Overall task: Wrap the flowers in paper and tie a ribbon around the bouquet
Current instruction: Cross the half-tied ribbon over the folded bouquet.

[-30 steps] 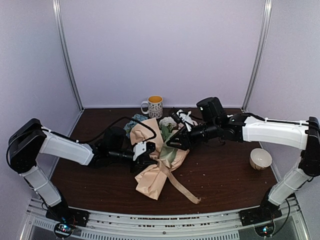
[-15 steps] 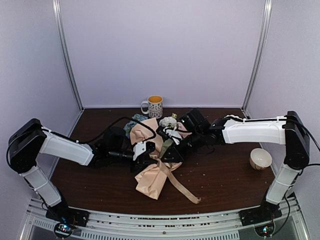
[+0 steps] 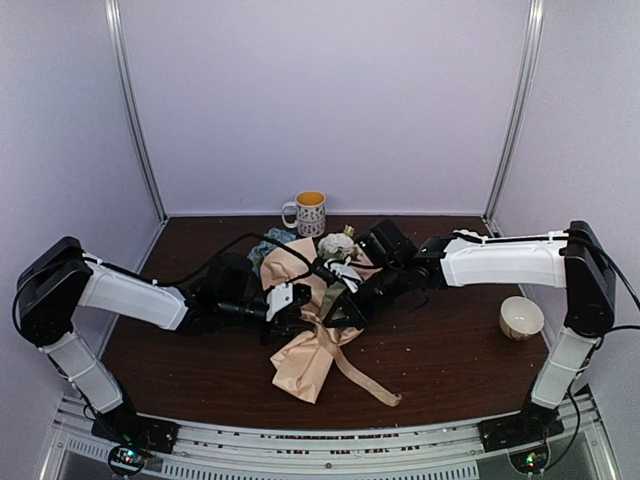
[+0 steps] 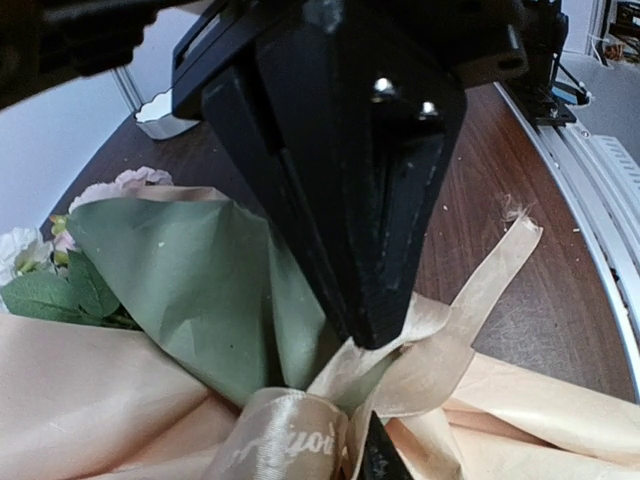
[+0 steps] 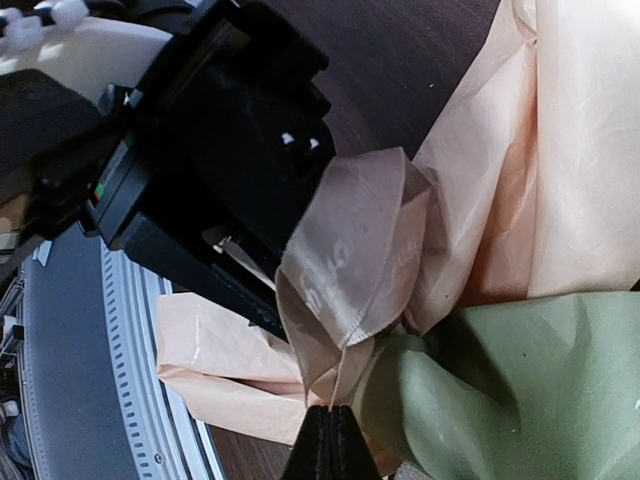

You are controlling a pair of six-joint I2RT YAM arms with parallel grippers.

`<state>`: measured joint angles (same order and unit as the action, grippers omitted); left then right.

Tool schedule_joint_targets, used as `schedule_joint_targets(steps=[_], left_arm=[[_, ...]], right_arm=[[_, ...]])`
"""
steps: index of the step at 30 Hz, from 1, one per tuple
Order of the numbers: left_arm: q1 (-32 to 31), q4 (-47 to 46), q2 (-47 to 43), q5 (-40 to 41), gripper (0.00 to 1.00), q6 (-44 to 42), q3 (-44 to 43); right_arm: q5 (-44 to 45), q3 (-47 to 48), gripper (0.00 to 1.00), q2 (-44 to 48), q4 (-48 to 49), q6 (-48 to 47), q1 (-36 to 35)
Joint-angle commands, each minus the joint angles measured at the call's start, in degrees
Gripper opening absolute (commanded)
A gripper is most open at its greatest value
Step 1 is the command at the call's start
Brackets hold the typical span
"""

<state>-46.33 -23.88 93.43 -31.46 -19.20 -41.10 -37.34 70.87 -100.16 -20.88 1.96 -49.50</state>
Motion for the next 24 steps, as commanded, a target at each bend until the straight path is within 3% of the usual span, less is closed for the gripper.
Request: schedule_joint_targets(steps=[1,9,21,24], left_arm=[[0.2,0.8,-1.0,-1.6,0.23,-1.1,-1.5],[0.2,1.9,-0.3,-1.5,0.45,-0.6,-2.4],[-1.0,4.1,2.3,4.0,0.45,-0.7,-5.6],[-1.1,4.0,2.6,5.0,0.39,-0.4,-5.7]], right_arm=[[-1.9,-0.9,0.0,2.8,4.2,3.4,-0.2],[-4.6,-2.1,0.0,3.5,6.5,5.2,-0.3],[-7.9,-3.8,0.0,4.5,10.1,6.1,-1.2],[-8.2,-4.2,0.0,4.1,10.6,6.4,-1.4]])
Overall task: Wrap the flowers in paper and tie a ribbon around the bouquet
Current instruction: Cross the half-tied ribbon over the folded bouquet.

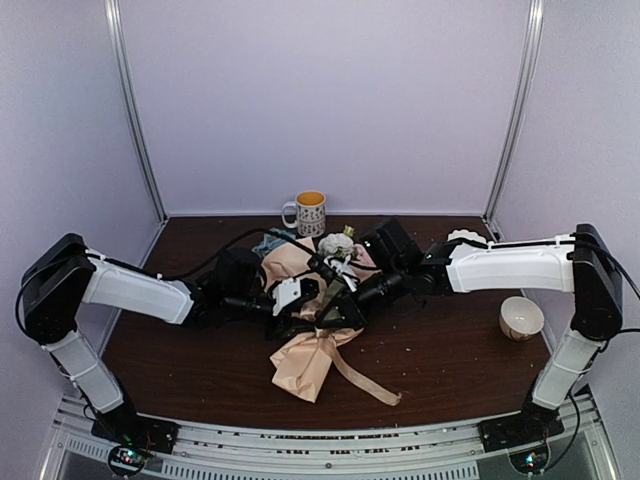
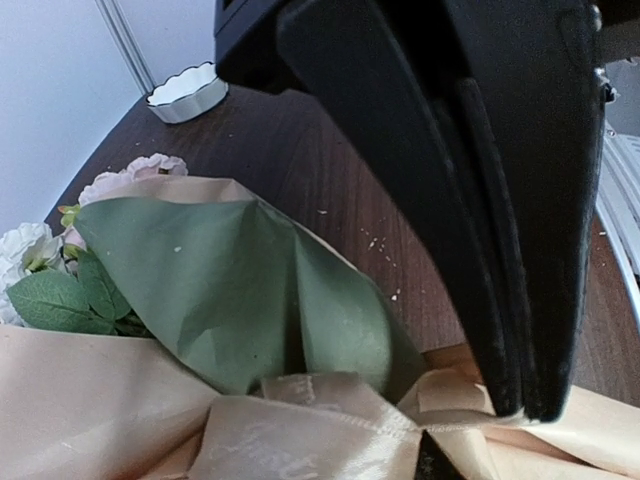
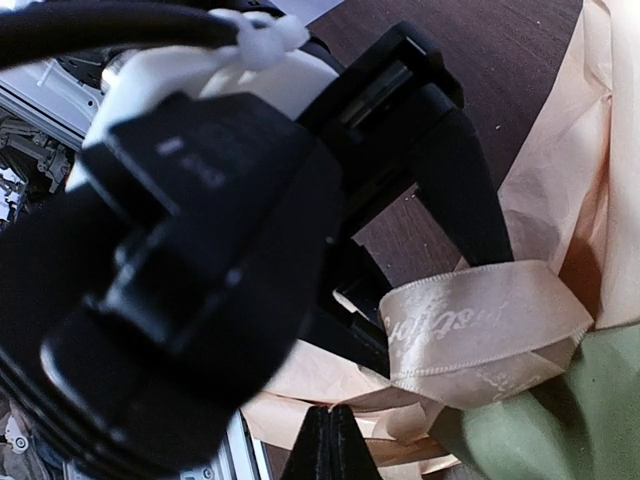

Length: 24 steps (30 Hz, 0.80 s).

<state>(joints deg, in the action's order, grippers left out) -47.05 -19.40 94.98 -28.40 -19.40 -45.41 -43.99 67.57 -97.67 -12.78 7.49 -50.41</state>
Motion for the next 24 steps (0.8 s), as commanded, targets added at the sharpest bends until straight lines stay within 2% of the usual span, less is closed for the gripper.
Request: schedule_joint_targets(steps=[1,6,9,16,20,22,24], left_arm=[[-0.5,-0.4,1.1,2.2,0.36,-0.2,-1.5],[-0.9,-0.8,1.3,3.3,0.13,0.2,-1.5],[-1.0,-1.1,1.1,3.4,0.01,0.2,-1.2],[-0.9,-1.9,0.7,3.8,0.0,0.5,-0.7],[-0.9,-2.5,0.4,3.9,0.0,0.6,-0.1],[-1.0,-2.8,0.1,4.0,0.0,0.7,0.2],[-0.9,-3.2,-0.1,3.9,0.0,0.9,0.4]], right_arm=[[-1.5,-1.0,0.0,1.5,2.8,1.1,-0.5],[-0.2,-1.0,0.0,0.9,1.5,0.9,-0.8],[1.5,-0.6,0.14,1.8,-1.0,-0.4,-0.9],[6.7,-0.2,0.42,5.6,-4.8,-2.8,1.8],[7.2,-0.8,0.42,6.2,-2.8,-0.2,4.2],[8.1,-0.5,0.37,5.8,-2.3,0.8,4.9],[10.4,0.6,0.28,4.3,-3.6,1.1,4.8]])
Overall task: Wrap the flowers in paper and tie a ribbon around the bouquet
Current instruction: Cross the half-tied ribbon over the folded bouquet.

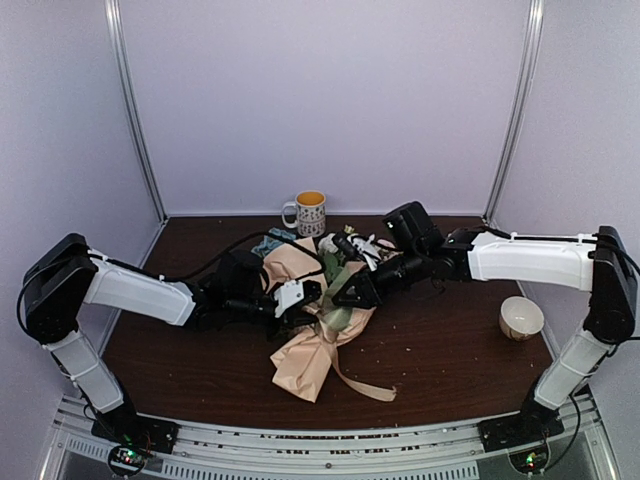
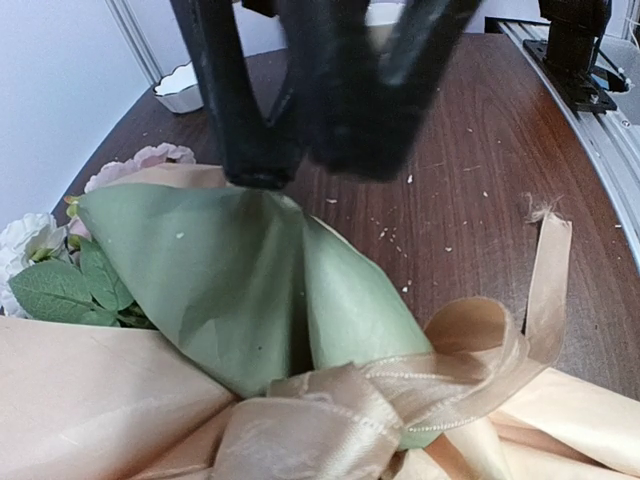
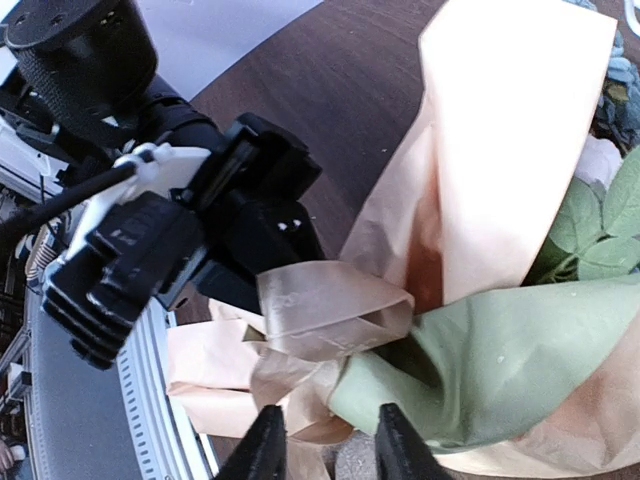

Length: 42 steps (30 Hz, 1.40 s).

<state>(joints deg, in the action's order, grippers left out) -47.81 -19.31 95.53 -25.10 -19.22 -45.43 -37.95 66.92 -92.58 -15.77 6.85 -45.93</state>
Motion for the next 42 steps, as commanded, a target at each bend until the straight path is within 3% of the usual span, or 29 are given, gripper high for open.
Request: schedule_joint_targets(steps=[1,7,24,32,42], left_arm=[[-0.2,-3.4,-0.7,0.7,0.0,0.8,0.6],[-0.2,-4.0,-1.0,0.9,0.0,0.9,1.0],[-0.2,-3.6,-1.0,0.5,0.0,1.2,0.7],[-0.2,-3.4,-0.9,0.1,0.0,1.2,0.6],[-0.2,-2.7,-1.2,0.1,0.0,1.4,0.5]], right_arm=[[4.8,1.7,0.23,-1.7,-1.1,2.0,0.1],[1.6,2.1,0.17,-5.4,-0.4,2.4,-1.8],[-1.9,2.5,0.29,-10.8,4.0,4.9,-3.1],[0.1,2.5,0.03,-10.2,4.5,4.8,-3.0],[0.3,2.3,0.0,-8.7,4.1,4.7,-2.6]])
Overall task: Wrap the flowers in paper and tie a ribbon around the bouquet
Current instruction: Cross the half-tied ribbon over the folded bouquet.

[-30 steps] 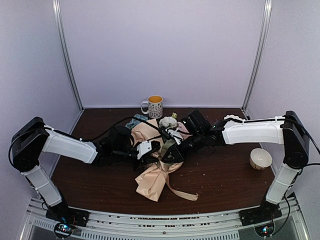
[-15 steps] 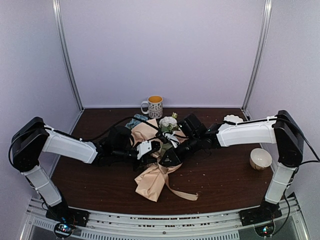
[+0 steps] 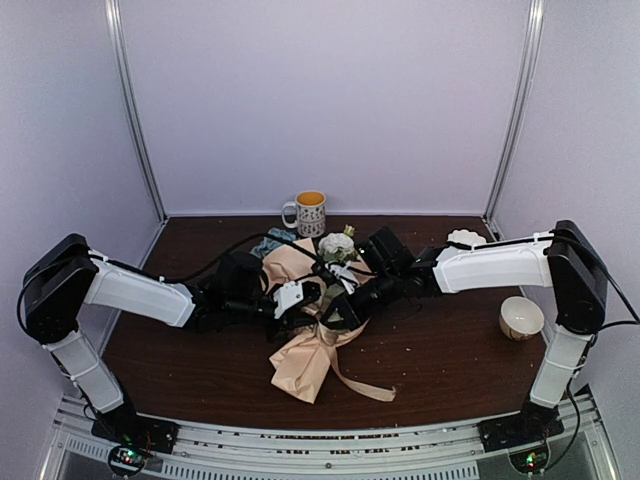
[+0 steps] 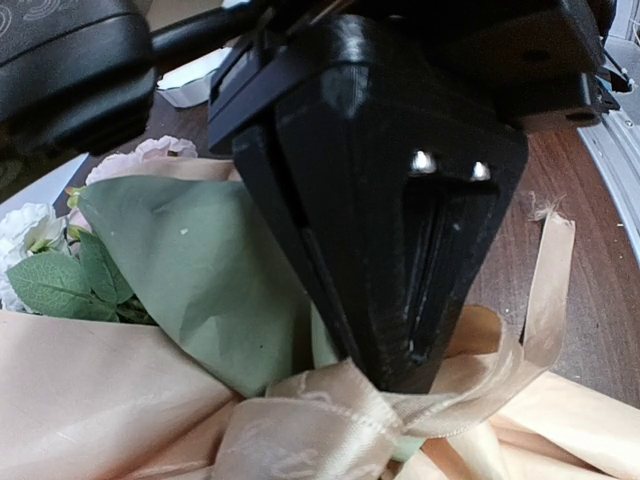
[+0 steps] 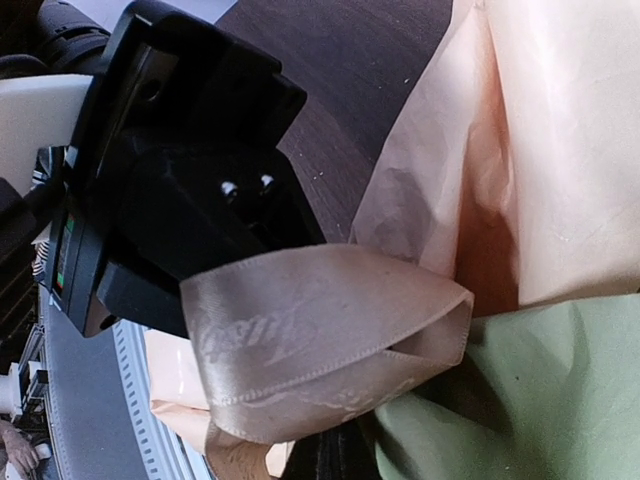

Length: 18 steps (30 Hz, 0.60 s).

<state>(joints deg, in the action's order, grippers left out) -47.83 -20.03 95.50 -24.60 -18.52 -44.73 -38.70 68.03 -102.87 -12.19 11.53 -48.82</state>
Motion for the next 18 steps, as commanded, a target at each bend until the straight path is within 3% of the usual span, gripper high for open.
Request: schedule_joint_targets(steps=[1,6,18], left_arm=[[-0.2,-2.1,-1.5,-0.3,0.01,1.1,-0.1],[-0.1,-2.4,-3.8,-0.4,0.22,1.5,1.5],[-0.1,6.3,-10.5,0.9,0.49,0.9,4.2]], right_arm=[[1.5,1.1,0.0,1.7,0.3,0.0,0.2],[3.2,0.0,0.0,2.9,-0.4,0.1,0.2],[7.8,-0.6,0.0,5.4,-3.9,-1.6,0.2]])
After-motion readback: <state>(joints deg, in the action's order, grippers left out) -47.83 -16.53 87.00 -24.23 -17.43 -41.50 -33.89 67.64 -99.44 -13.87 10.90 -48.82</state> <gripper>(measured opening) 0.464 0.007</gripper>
